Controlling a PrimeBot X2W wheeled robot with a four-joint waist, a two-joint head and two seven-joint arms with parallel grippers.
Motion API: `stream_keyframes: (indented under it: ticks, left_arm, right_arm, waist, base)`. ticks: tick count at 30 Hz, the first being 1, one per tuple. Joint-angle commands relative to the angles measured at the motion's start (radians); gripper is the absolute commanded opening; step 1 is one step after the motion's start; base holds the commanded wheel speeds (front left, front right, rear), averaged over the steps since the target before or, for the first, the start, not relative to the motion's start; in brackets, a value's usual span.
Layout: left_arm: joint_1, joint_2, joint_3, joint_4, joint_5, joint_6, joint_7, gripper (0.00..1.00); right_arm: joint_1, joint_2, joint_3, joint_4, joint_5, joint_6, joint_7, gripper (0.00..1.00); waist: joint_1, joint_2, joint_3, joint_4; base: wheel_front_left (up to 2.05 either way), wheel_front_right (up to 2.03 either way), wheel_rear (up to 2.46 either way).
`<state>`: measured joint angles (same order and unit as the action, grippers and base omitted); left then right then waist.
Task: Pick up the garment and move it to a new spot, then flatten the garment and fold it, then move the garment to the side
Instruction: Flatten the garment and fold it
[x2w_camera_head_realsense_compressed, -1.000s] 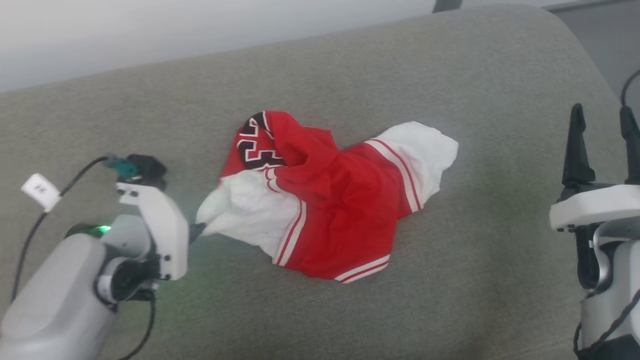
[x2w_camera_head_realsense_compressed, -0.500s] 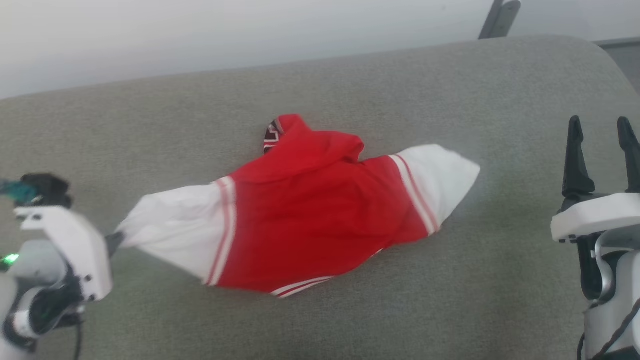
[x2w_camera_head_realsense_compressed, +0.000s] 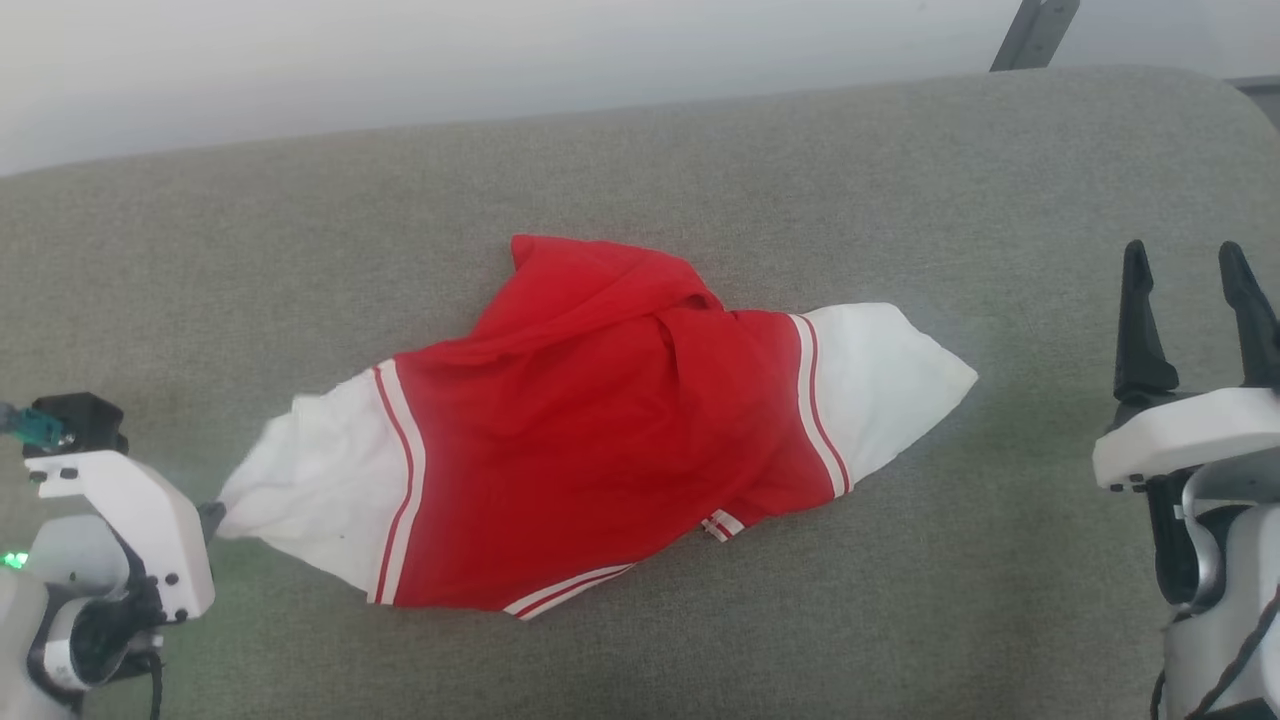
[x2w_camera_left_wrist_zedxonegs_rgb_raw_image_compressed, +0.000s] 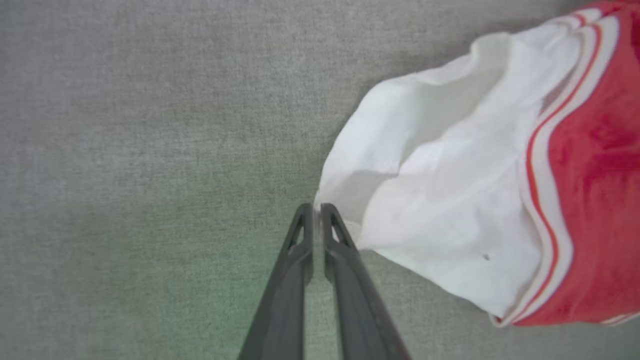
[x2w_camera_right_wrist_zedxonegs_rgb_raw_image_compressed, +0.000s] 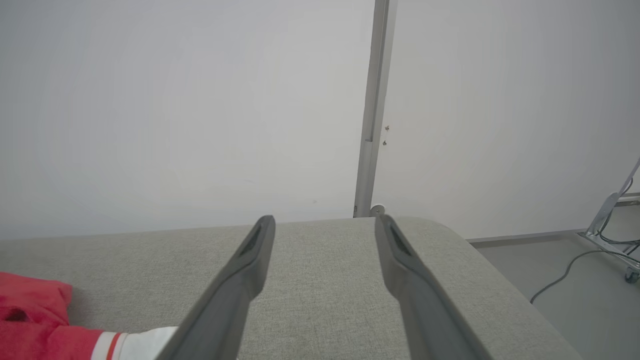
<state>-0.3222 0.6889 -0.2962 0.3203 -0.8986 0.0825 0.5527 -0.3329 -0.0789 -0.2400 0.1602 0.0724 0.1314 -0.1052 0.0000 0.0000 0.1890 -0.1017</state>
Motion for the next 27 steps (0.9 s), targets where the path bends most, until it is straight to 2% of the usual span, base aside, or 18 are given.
stream_keyframes:
  ticks: [1, 7, 12, 18, 23, 27]
  left_arm:
    - [-0.023, -0.007, -0.001, 0.026, 0.013, -0.011, -0.016, 1.0]
    - [-0.08, -0.003, 0.006, 0.078, 0.015, -0.039, -0.038, 1.0]
    - [-0.122, 0.016, 0.005, 0.053, 0.008, -0.052, -0.012, 1.0]
    - [-0.142, 0.029, -0.034, -0.003, 0.004, -0.034, 0.099, 1.0]
    - [-0.135, 0.038, -0.065, -0.025, 0.007, 0.005, 0.192, 1.0]
    - [-0.119, 0.045, -0.083, -0.021, 0.022, 0.029, 0.221, 1.0]
  right_arm:
    - [-0.009, -0.005, 0.002, -0.004, 0.008, -0.002, 0.004, 1.0]
    - [-0.016, -0.012, 0.004, -0.009, 0.019, -0.002, -0.002, 1.0]
    - [-0.02, -0.015, -0.004, -0.023, 0.022, -0.002, -0.005, 1.0]
    - [-0.022, -0.007, -0.006, -0.062, 0.017, -0.002, -0.005, 1.0]
    - [-0.016, -0.001, 0.001, -0.09, 0.019, -0.002, 0.001, 1.0]
    - [-0.009, 0.0, 0.002, -0.106, 0.022, -0.002, 0.007, 1.0]
  waist:
    - [0.0, 0.0, 0.005, -0.001]
    - [0.0, 0.0, 0.023, -0.002]
    - [0.0, 0.0, 0.039, 0.003]
    - [0.0, 0.0, 0.059, 0.004]
    - [0.0, 0.0, 0.076, -0.007]
    - [0.0, 0.0, 0.089, -0.015]
  base:
    - [0.0, 0.0, 0.0]
    - [0.0, 0.0, 0.0]
    - [0.0, 0.0, 0.0]
    - [0.0, 0.0, 0.0]
    - [0.0, 0.0, 0.0]
    - [0.0, 0.0, 0.0]
